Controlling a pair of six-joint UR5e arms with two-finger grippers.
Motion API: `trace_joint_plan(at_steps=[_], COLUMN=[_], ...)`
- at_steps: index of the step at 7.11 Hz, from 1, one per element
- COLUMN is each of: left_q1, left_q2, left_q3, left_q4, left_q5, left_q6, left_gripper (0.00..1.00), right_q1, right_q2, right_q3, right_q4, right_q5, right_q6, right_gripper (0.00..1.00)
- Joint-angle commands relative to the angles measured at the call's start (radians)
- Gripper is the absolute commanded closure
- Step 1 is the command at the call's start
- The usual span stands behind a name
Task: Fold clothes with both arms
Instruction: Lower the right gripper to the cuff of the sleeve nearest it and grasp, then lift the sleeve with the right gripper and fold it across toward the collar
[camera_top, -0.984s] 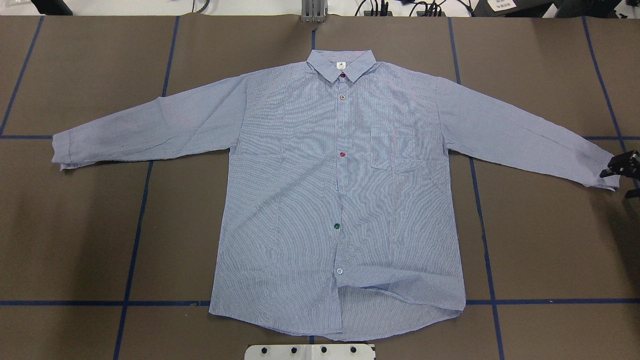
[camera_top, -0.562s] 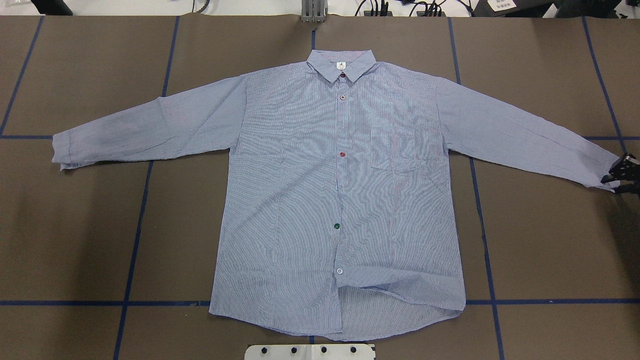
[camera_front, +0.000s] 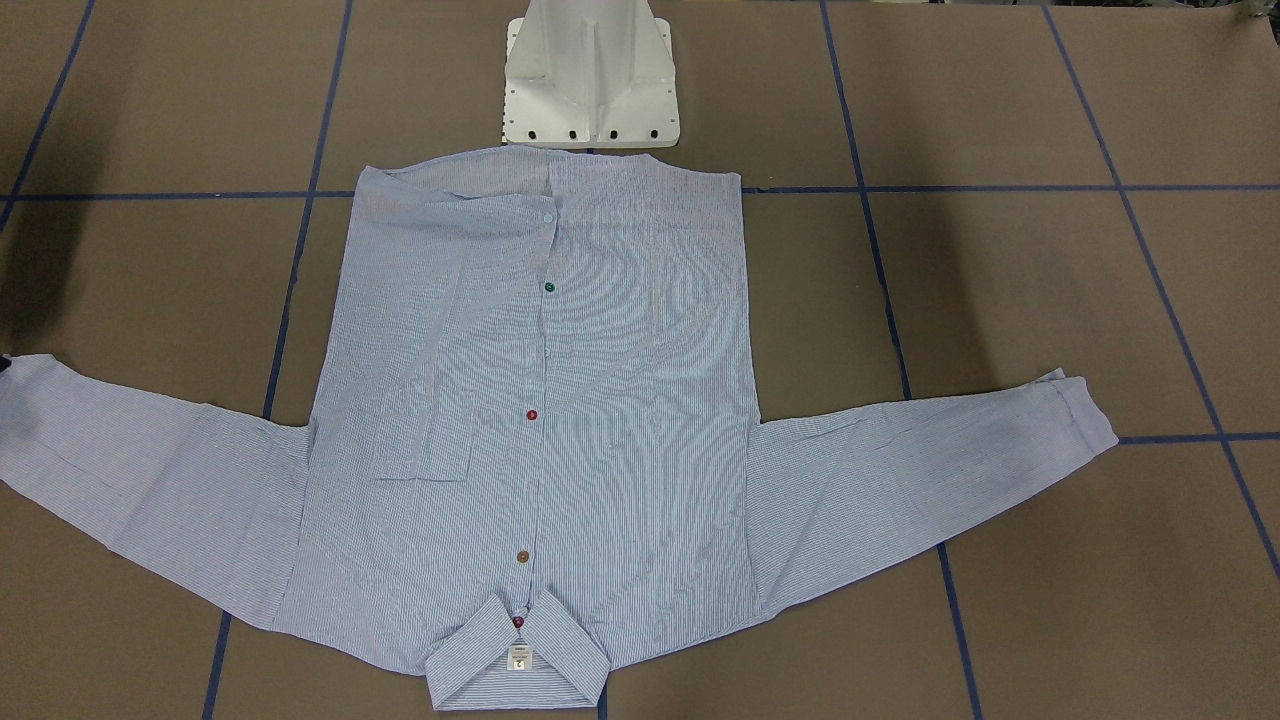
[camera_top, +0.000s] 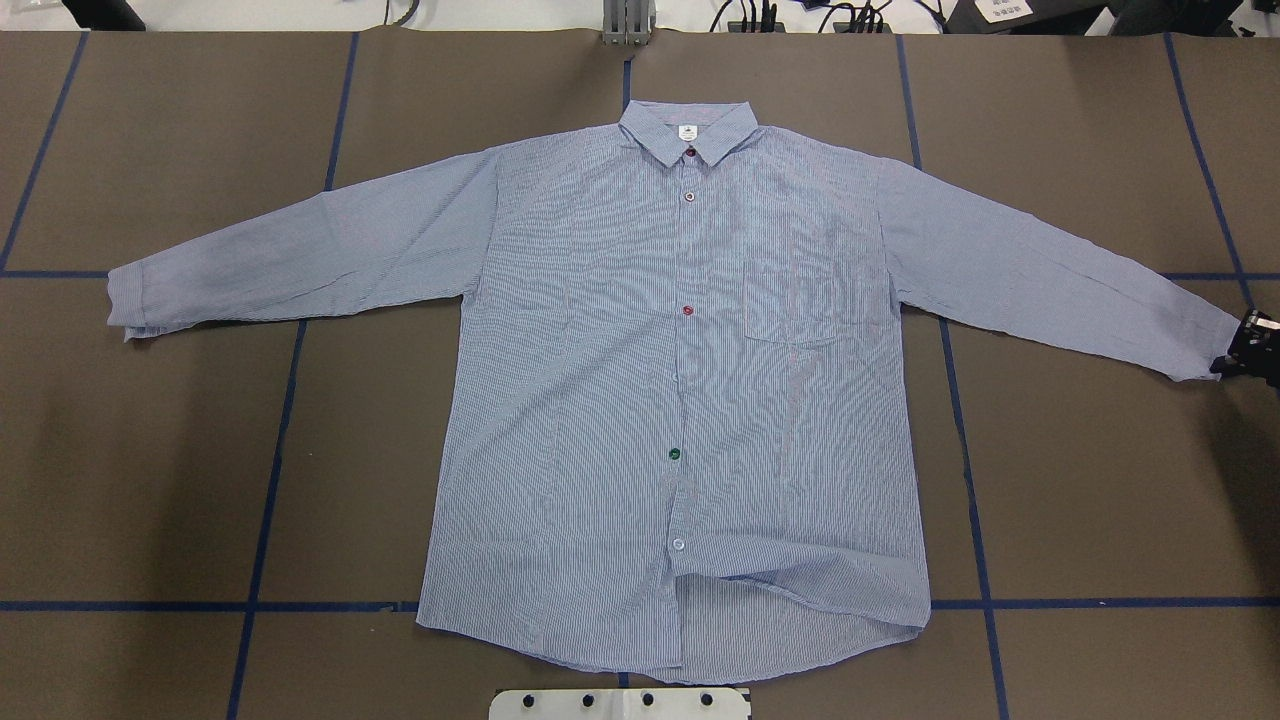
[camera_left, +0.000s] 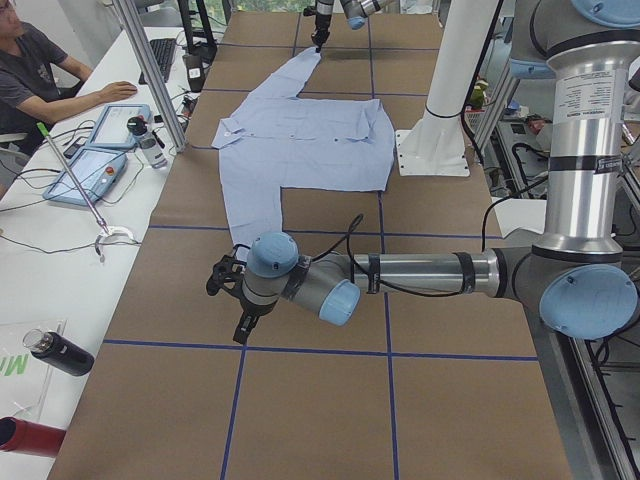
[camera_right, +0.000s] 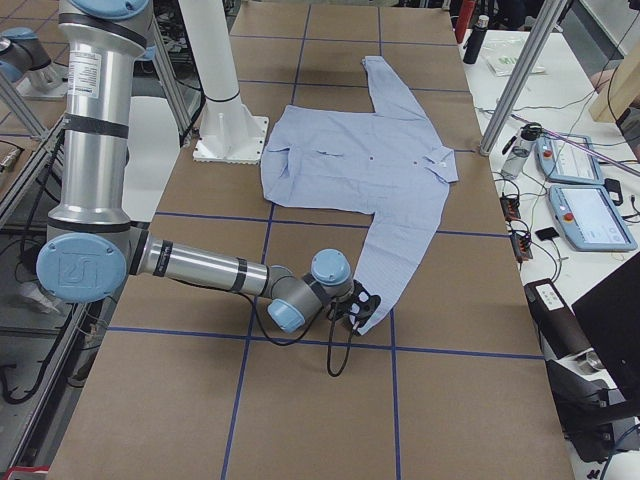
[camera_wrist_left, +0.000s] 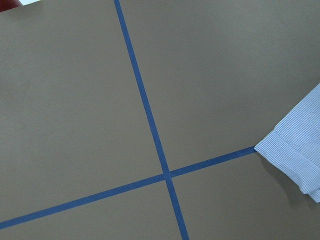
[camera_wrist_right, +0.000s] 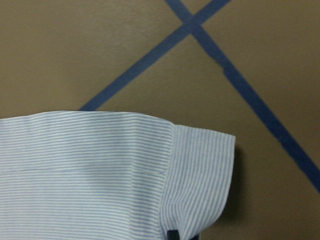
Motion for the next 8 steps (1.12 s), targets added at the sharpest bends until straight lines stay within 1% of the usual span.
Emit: trace_joint_plan(at_steps=[1, 2, 3, 4, 5, 6, 7, 8], left_q1=[0.000, 0.000, 0.000, 0.000, 0.000, 0.001, 0.000, 0.000], left_q2=[0.000, 0.000, 0.000, 0.000, 0.000, 0.000, 0.000, -0.001], left_q3=[-0.006, -0.015, -0.019, -0.020, -0.020, -0.018, -0.020, -0.021], left_q4=[0.000, 0.002, 0.002, 0.002, 0.000, -0.001, -0.001, -0.001], left_q5=[-0.003, -0.005, -0.005, -0.005, -0.005, -0.005, -0.005, -0.005], left_q6=[0.000, 0.000, 0.000, 0.001, 0.001, 0.001, 0.001, 0.001], left_gripper=[0.01, 0.01, 0.01, 0.01, 0.01, 0.01, 0.01, 0.01], right_q1=[-0.009, -0.011, -0.035, -0.067, -0.140, -0.231, -0.297, -0.323], right_q2=[0.056, 0.180, 0.330, 0.475, 0.586, 0.675, 0.760, 0.865], right_q3=[0.113, 0.153, 0.179, 0.187, 0.183, 0.175, 0.151, 0.079], right_q4=[-0.071, -0.203, -0.375, -0.516, -0.625, -0.696, -0.759, -0.764], right_q5=[0.000, -0.004, -0.009, -0.015, -0.067, -0.199, -0.274, -0.280], right_q6=[0.005, 0.006, 0.009, 0.011, 0.011, 0.011, 0.012, 0.034], right_gripper=[1.00, 1.00, 1.00, 1.00, 1.00, 1.00, 1.00, 1.00])
